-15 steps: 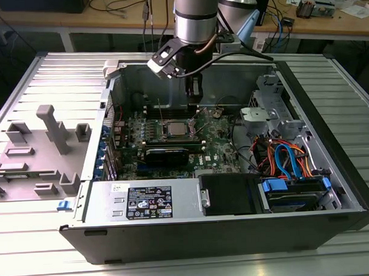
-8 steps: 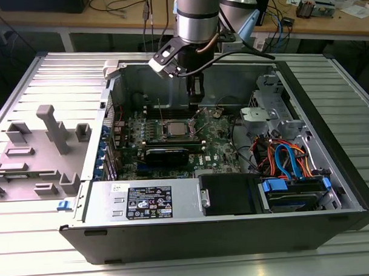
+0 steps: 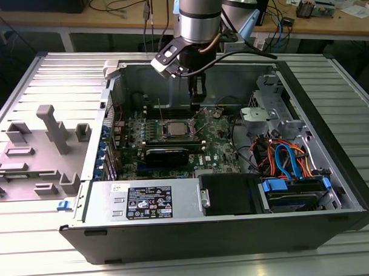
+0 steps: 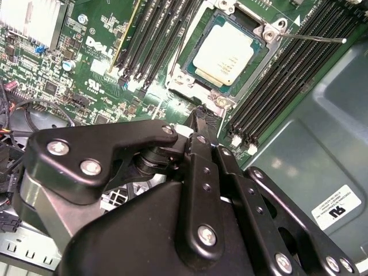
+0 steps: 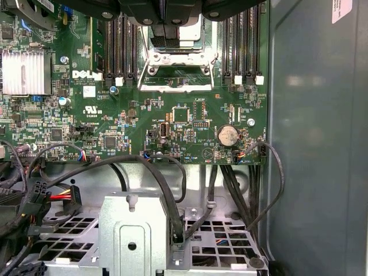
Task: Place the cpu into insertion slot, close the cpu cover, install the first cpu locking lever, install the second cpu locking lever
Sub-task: 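Close the cpu cover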
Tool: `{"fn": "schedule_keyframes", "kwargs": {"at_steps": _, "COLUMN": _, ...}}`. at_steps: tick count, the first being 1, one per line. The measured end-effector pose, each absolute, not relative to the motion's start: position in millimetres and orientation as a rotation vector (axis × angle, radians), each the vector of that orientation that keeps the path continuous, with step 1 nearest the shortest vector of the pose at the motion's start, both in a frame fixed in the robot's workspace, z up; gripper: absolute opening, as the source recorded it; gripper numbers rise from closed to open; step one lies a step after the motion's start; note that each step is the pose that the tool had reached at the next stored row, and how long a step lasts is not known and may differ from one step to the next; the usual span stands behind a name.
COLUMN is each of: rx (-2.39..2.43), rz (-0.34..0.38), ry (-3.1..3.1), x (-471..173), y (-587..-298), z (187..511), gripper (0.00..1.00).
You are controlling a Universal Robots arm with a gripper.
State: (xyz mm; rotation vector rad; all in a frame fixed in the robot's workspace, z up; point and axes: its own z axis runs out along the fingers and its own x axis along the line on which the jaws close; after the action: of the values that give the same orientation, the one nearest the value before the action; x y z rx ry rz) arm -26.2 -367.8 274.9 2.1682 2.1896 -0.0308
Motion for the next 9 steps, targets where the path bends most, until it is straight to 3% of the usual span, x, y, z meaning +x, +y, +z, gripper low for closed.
{"fn": "schedule_keyframes", "kwargs": {"at_steps": 9, "rx": 2.168, "rz": -0.031, "ry": 2.190, "x": -23.1, "y": -367.8, "z": 274.9, "gripper": 0.11}}
